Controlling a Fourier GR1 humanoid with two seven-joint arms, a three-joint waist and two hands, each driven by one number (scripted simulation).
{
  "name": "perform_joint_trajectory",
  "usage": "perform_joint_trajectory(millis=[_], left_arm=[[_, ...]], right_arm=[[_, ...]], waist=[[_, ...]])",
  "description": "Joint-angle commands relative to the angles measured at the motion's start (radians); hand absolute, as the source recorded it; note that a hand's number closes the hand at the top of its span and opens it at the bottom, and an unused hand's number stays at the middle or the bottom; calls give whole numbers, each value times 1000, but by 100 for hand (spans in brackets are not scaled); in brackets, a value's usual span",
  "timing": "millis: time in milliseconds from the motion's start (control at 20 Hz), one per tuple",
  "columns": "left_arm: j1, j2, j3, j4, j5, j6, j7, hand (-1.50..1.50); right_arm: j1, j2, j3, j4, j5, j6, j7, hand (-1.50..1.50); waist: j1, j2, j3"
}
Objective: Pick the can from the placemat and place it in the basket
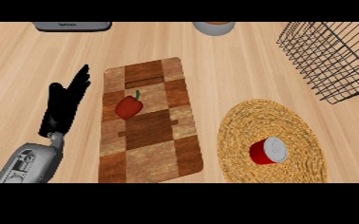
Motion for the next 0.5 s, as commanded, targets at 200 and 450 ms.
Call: perform_joint_trajectory(millis=[200,450], left_arm=[[21,-46,26,34,-43,-37,-59,0],[18,-48,55,-51,-53,-67,52,0]], right_arm=[[-186,119,135,224,147,42,-33,-150],[-240,214,215,167,270,53,83,-150]], waist=[[8,2,0],[7,1,0]])
